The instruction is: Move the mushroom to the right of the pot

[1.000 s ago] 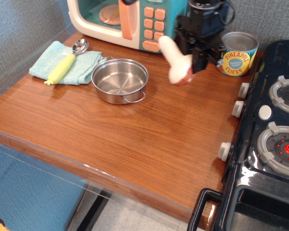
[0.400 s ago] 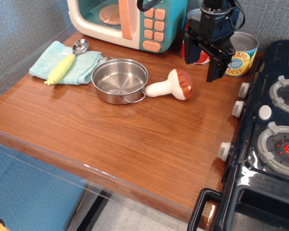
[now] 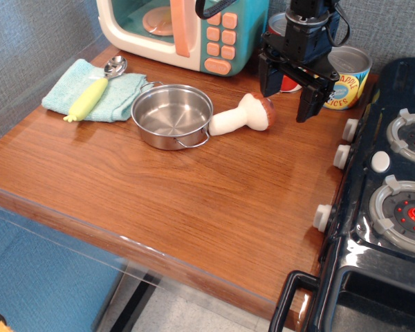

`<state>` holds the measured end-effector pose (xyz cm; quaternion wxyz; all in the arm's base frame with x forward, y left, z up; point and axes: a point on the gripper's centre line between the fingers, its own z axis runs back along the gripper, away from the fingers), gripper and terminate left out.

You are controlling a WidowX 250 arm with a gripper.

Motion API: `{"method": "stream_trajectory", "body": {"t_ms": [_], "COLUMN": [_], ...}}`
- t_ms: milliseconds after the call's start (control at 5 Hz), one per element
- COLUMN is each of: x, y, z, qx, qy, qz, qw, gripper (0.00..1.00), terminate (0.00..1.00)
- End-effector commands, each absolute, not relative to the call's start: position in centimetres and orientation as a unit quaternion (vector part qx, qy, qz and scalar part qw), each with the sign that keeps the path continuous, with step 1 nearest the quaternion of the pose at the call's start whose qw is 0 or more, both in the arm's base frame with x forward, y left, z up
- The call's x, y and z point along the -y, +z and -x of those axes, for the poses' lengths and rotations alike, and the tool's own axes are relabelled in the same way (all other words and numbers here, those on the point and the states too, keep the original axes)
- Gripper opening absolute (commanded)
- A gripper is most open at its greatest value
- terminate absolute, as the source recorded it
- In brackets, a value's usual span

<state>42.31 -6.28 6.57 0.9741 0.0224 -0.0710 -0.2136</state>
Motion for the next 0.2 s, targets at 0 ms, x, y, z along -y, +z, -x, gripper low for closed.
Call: {"method": "stream_trajectory", "body": {"t_ms": [0], "x": [6.48], "y": [9.21], "z": [-42.06], "qx": [0.102], "qy": [-0.218], "qz": [-0.025], "qw": [0.970], "gripper": [1.00], "terminate": [1.00]}}
